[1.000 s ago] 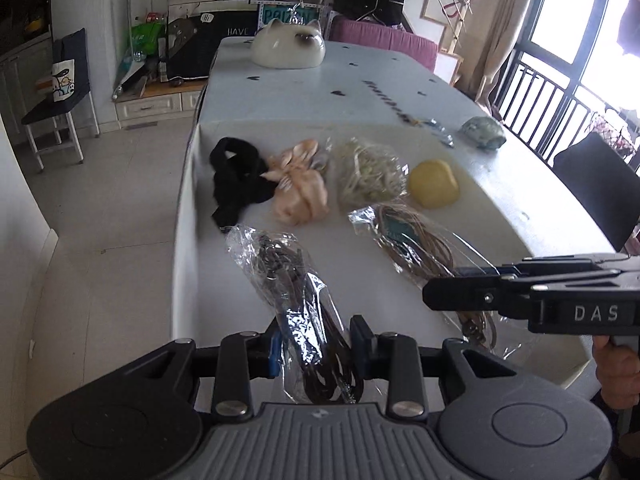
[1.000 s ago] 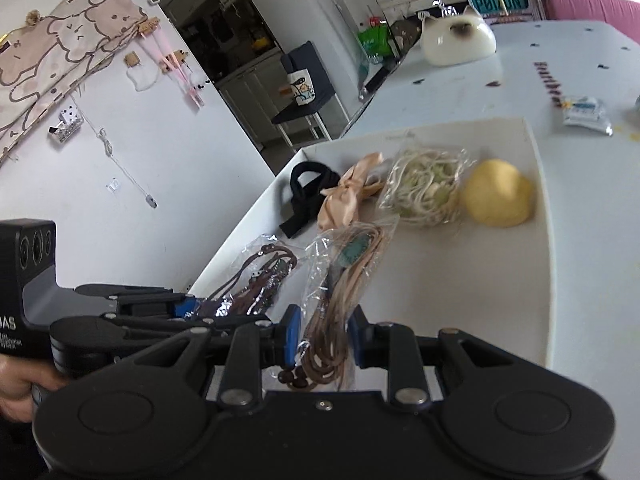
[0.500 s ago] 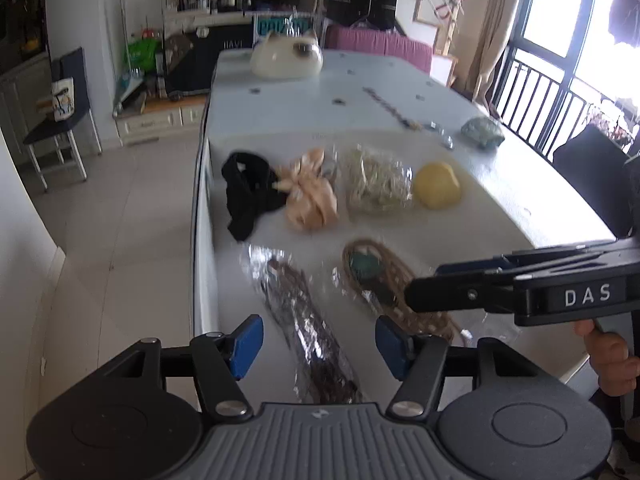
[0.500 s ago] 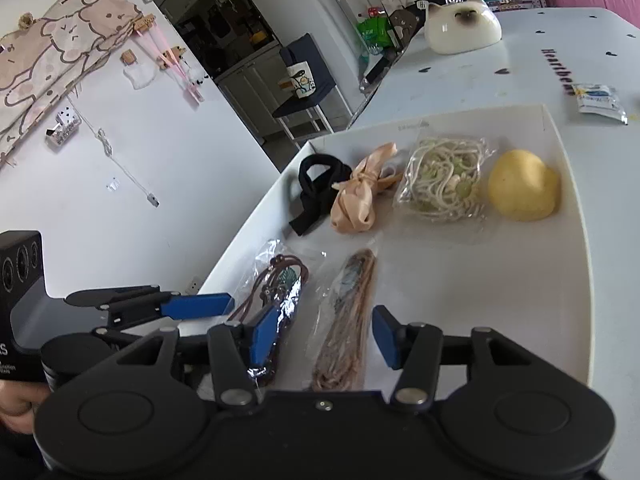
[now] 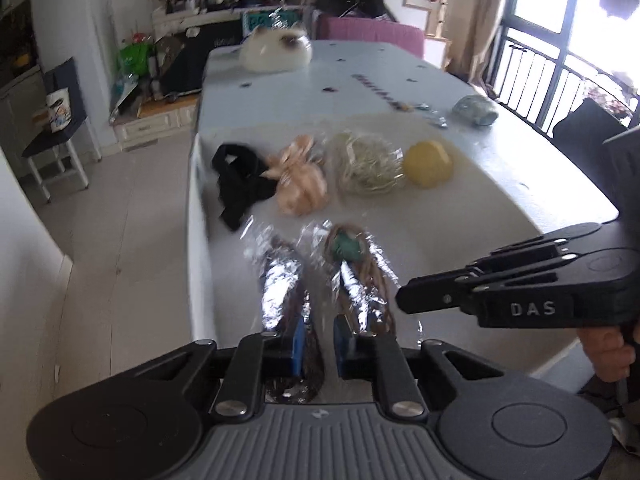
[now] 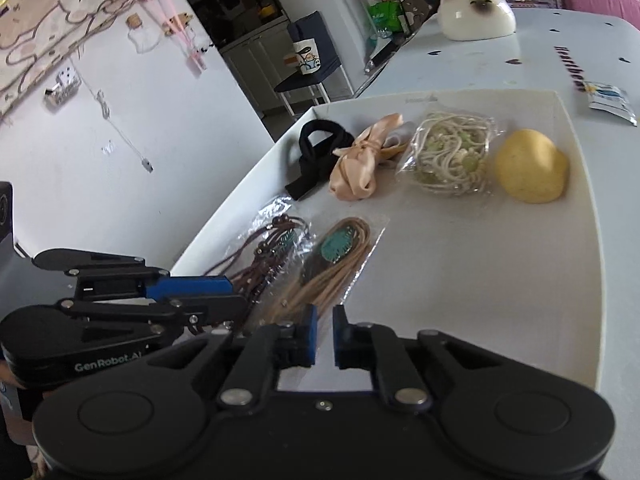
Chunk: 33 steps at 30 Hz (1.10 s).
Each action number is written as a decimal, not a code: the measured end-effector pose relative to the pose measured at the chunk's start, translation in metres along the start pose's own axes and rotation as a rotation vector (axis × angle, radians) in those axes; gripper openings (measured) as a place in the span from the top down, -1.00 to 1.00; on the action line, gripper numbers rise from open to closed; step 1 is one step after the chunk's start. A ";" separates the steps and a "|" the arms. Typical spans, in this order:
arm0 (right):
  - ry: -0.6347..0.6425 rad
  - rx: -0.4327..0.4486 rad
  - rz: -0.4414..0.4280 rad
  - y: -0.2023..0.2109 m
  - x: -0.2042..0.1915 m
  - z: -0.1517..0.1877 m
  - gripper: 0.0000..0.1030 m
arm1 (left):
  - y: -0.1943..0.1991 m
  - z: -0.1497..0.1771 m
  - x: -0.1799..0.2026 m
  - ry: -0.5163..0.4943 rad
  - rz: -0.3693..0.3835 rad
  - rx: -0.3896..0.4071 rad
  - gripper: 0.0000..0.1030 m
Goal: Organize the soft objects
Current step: 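Open both tools to release the two cord bags inside the box, then withdraw both open tools toward the white packet and floral pouch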
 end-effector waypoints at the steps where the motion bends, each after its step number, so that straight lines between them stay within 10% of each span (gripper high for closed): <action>1: 0.004 -0.002 0.001 -0.002 0.000 0.000 0.85 | -0.002 0.002 -0.004 0.014 0.000 -0.004 0.67; 16: 0.051 0.034 0.015 0.012 -0.002 -0.008 0.76 | 0.006 -0.007 -0.008 0.041 0.002 0.046 0.63; 33: 0.129 0.079 0.102 0.057 0.010 -0.003 0.11 | 0.032 -0.007 0.001 0.084 -0.022 0.081 -0.26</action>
Point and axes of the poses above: each gripper's, at about its wrist camera, not at the fingertips, and y roughly against the way its jaws point, x to its right, z to its underside, the point moved 10 cm from there along -y, roughly the way its jaws point, and after that the axes turned 2 degrees about -x, right-handed, at the moved point
